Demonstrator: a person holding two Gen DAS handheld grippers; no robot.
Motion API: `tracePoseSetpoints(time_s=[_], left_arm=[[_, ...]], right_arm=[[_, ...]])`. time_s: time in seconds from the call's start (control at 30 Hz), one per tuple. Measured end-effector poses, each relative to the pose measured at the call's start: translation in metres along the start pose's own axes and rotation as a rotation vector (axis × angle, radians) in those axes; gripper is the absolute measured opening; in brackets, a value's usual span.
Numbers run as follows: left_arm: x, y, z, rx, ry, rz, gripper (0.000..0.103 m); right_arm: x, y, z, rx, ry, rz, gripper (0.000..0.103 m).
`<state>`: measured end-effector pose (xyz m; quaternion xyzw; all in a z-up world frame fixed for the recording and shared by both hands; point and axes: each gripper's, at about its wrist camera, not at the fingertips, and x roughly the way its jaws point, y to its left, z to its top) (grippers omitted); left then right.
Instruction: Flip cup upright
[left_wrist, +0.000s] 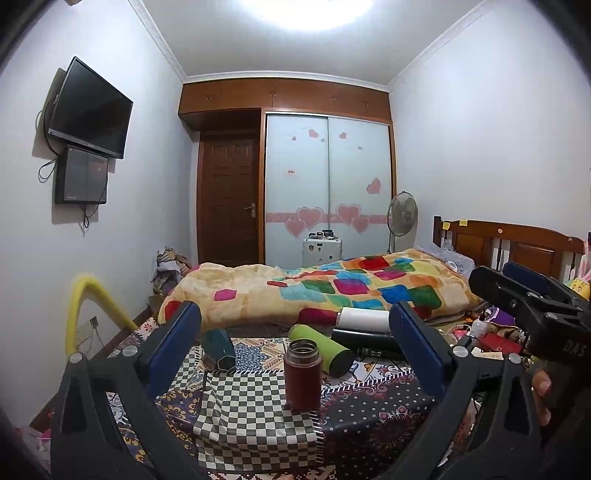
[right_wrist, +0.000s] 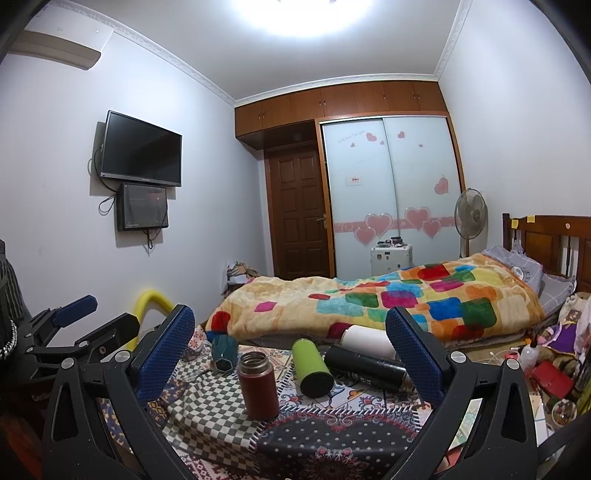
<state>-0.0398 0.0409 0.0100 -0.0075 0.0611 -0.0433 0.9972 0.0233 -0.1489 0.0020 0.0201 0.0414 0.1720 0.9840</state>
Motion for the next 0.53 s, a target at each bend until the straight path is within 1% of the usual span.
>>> tracePoseSetpoints(time_s=[0.53], left_arm=[[0.0012, -0.0006, 0.0004, -0.001, 0.009, 0.004, 0.103]], right_arm=[[0.0018, -0.0014, -0.0009, 0.009, 0.011, -0.002, 0.103]])
